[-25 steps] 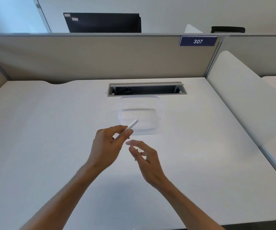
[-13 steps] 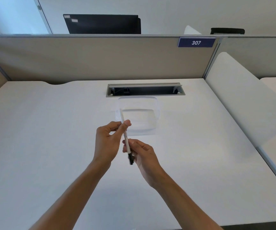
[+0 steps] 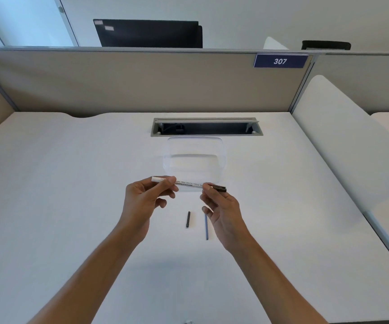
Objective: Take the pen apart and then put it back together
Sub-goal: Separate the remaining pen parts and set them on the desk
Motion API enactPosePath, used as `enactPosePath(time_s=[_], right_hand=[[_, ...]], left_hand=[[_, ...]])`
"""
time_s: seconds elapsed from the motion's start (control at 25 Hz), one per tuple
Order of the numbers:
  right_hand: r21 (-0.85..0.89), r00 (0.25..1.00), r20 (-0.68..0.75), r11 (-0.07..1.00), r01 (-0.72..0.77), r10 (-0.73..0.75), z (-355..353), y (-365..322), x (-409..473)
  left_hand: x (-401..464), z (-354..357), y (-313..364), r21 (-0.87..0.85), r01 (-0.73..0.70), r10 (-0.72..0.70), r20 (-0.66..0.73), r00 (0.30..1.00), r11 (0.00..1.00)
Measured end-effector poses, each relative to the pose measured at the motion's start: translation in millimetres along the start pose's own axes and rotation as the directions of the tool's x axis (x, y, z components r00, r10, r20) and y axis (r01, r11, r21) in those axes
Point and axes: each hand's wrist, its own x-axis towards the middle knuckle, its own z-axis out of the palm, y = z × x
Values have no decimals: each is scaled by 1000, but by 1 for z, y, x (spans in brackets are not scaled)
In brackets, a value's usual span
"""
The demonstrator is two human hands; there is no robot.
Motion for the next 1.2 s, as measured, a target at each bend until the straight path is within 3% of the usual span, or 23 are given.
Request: enactPosePath(time_s=[0.12, 0.28, 0.48, 0.6, 0.68, 0.76, 0.84, 0.88, 1.0, 1.2], right_hand=[[41, 999, 39, 999, -23, 21, 4, 0, 0], [-110, 999, 42, 994, 29, -24, 13, 9, 1], [-334, 965, -10, 911, 243, -261, 13, 26, 14], [-455, 941, 41, 832, 316, -336, 10, 34, 20], [-567, 926, 70, 749, 343, -371, 7, 40, 24], [-692, 909, 103, 627, 357, -404, 6, 47, 28], [-812, 890, 147, 461, 357, -432, 5, 53, 29], [-850, 884, 171, 388, 355, -434, 5, 56, 30], [-900, 896, 225, 271, 342, -383, 6, 64, 29], [-936, 921, 250, 170, 309, -300, 1, 75, 27]], left_hand=[[-3, 4, -7, -37, 56, -55, 18, 998, 998], [-6, 8, -20, -44, 80, -78, 47, 996, 996], [0, -18, -51, 119, 87, -86, -20, 996, 989], [3, -50, -80, 339, 59, -42, -56, 998, 939], [5, -71, -100, 577, -18, 64, -60, 996, 816], [6, -88, -118, 838, -125, 206, 15, 978, 532], [7, -103, -134, 940, -233, 272, 164, 948, 248], [9, -109, -142, 950, -262, 266, 212, 940, 167], [7, -121, -160, 967, -236, 190, 215, 958, 95], [2, -122, -170, 964, -233, 196, 205, 959, 130]])
